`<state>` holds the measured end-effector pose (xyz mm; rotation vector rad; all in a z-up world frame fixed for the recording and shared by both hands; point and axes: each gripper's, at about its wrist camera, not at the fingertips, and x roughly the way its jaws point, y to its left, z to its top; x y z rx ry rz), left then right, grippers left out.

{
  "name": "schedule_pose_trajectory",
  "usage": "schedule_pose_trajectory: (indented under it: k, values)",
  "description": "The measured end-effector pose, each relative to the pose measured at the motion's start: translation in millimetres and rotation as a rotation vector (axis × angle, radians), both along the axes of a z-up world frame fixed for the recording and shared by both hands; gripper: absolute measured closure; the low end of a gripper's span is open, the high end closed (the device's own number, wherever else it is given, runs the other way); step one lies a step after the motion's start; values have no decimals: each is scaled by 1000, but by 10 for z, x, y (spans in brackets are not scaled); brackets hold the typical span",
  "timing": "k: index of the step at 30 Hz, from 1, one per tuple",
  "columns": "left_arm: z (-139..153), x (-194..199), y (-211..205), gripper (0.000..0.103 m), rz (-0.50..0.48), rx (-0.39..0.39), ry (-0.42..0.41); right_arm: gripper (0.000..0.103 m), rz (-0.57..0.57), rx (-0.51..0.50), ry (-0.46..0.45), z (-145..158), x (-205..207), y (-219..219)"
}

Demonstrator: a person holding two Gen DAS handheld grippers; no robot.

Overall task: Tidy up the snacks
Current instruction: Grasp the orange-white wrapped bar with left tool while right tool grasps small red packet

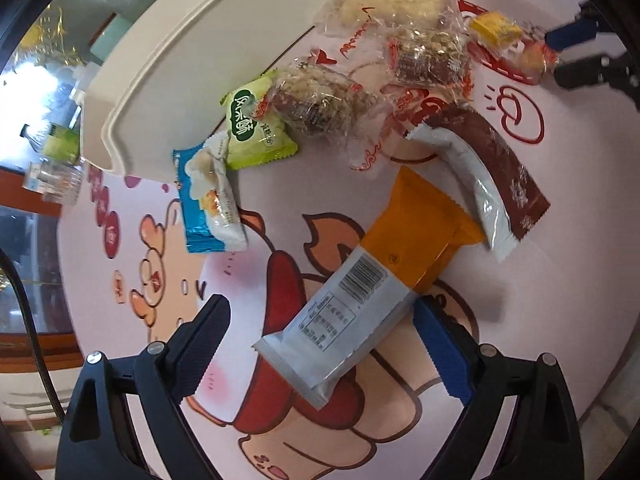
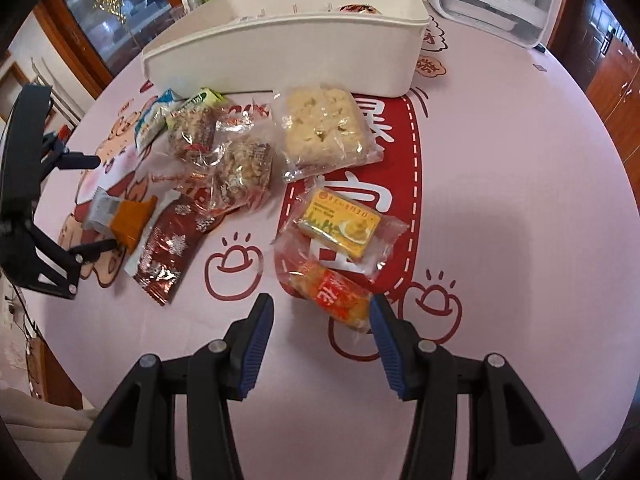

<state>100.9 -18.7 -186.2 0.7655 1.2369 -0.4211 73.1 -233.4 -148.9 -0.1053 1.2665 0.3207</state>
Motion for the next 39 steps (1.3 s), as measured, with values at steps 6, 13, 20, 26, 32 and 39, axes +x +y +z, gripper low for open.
schedule_pose_trajectory:
  k: [6, 13, 20, 26, 32, 39]
  values:
    - [-27, 170, 101, 33, 38, -100, 89, 53, 20, 31, 33, -49, 98, -15]
    - [-23, 157, 94, 65, 123, -156, 115, 72, 101, 19, 49, -90, 92, 115]
    - [48, 58, 213, 73, 263, -256, 114, 75, 72, 147, 58, -7, -9, 88]
    - [272, -68, 347, 74, 319, -326, 76, 75, 101, 196, 8, 280, -139, 140]
    - [733, -65, 378, 74, 368, -412, 9, 75, 93, 241, -63, 679, -115, 113]
    - [1478, 146, 259, 73, 393, -460, -139, 75, 42, 268, -189, 1253, 148, 2]
